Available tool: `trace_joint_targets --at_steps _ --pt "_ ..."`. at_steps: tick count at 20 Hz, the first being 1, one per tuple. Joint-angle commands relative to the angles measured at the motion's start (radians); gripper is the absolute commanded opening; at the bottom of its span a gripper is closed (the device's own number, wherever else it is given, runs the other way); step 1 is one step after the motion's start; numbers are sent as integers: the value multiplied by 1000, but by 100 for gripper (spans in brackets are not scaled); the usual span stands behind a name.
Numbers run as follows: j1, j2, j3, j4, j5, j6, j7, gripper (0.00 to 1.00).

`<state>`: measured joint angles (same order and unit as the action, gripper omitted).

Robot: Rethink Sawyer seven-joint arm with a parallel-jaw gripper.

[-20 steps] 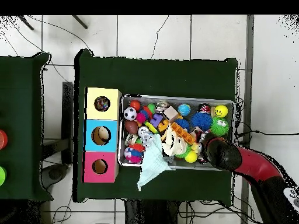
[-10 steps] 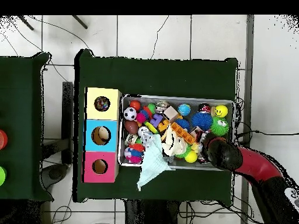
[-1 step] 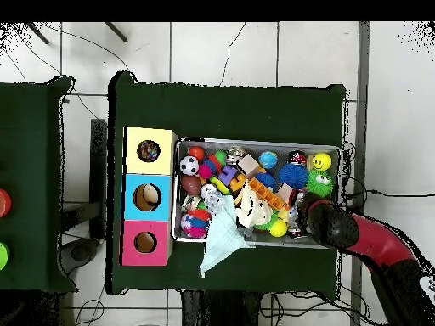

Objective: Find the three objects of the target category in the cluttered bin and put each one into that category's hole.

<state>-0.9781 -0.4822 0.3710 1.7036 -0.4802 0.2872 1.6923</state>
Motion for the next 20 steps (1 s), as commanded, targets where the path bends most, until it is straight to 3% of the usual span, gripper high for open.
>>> trace_joint_targets --at_steps 1,12,16,20 --pt "-21 27 83 -30 -43 64 -83 0" --pt "-29 21 105 -30 -51 101 -124 0" --pt "22 -14 43 -34 -95 34 -72 0" --pt "39 18 18 -83 -91 100 -79 0"
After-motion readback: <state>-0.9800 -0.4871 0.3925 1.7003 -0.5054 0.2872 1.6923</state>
